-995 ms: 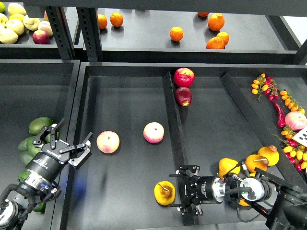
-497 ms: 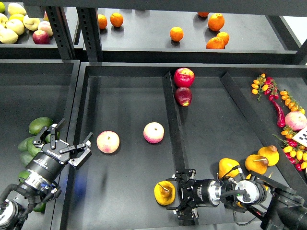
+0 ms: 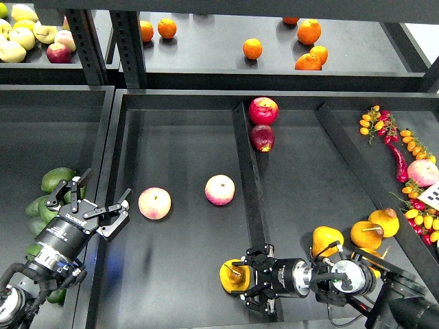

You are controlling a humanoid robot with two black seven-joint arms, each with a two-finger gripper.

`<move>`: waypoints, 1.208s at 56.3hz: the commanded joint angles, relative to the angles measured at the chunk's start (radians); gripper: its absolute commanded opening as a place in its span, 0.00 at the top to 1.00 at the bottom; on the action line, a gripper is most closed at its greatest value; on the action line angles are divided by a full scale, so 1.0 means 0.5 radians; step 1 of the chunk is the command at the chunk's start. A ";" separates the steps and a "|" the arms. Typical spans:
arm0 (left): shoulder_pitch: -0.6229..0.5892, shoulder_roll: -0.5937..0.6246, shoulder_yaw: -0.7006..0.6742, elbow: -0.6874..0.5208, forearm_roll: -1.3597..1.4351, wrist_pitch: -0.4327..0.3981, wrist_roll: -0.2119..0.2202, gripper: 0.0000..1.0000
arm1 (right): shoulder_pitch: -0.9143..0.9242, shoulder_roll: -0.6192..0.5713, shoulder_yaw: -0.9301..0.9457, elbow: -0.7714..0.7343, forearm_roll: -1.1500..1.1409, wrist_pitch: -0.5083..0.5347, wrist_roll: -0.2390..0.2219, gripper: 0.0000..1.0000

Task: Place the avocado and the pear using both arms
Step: 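Lower the right gripper onto the yellow pear and close it, then carry the pear to the yellow fruit pile and open the right gripper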

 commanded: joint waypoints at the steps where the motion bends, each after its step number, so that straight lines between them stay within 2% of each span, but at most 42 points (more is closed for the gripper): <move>1: 0.000 0.000 -0.002 0.001 0.001 0.000 0.000 0.01 | -0.010 0.000 0.000 -0.001 0.004 -0.001 -0.001 0.70; 7: 0.000 0.000 -0.002 0.001 0.001 0.000 0.000 0.01 | -0.010 0.000 0.000 -0.001 0.004 -0.001 -0.001 0.74; 23: 0.000 0.000 -0.005 0.001 0.001 0.000 0.000 0.01 | 0.002 -0.006 0.018 0.017 0.047 0.011 -0.001 0.77; 47: 0.000 0.000 0.001 0.001 0.010 0.000 0.000 0.01 | 0.128 -0.046 0.380 0.094 0.105 -0.004 -0.001 0.78; 68: 0.000 0.000 0.017 0.001 0.016 0.000 0.000 0.01 | 0.116 -0.506 0.488 0.281 0.228 0.014 -0.001 0.77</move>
